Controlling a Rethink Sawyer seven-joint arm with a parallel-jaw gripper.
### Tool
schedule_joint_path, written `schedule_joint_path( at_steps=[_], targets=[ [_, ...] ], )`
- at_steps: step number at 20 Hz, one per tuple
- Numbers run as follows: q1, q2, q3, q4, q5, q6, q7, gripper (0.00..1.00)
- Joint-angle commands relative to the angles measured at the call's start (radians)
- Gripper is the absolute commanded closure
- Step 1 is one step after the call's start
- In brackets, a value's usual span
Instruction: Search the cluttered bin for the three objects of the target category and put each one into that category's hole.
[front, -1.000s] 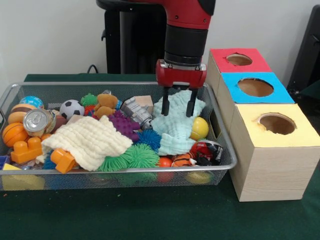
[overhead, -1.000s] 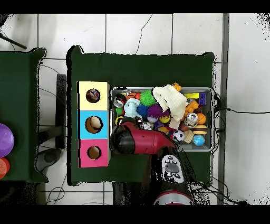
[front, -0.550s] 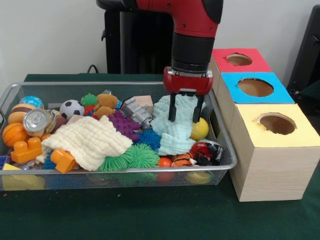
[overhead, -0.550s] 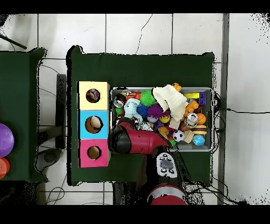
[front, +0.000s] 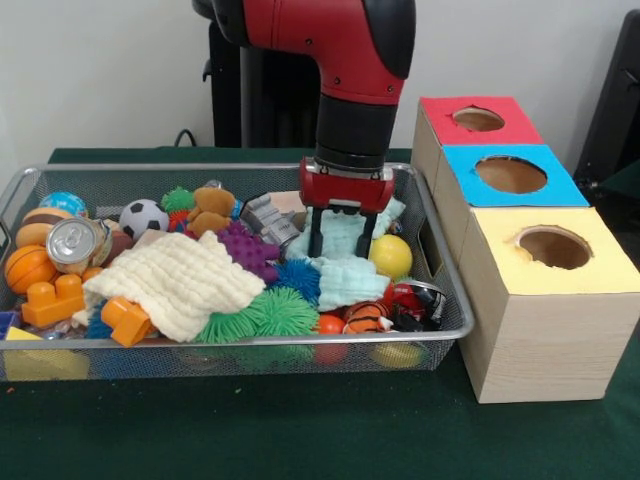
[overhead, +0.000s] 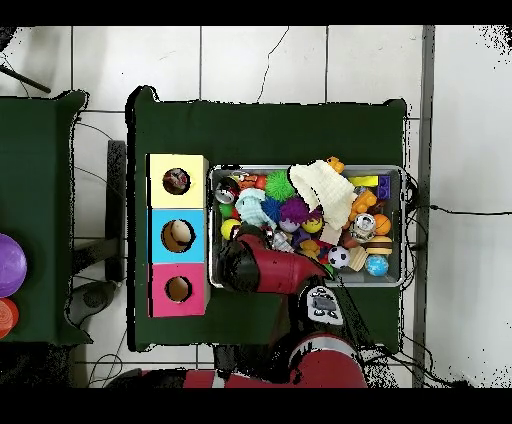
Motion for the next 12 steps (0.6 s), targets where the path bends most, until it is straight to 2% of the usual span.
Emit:
schedule_joint_path(
  at_steps=[1, 11, 12],
  targets=[
    [-0.017, 0.121, 0.049, -0.028, 0.031, -0.052, 0.207, 0.00],
    [-0.027, 0.147, 0.042, -0.060, 0.042, -0.076, 0.188, 0.00],
    [-0.025, 0.149, 0.035, -0.068, 0.036, -0.085, 0.181, 1.00]
  ],
)
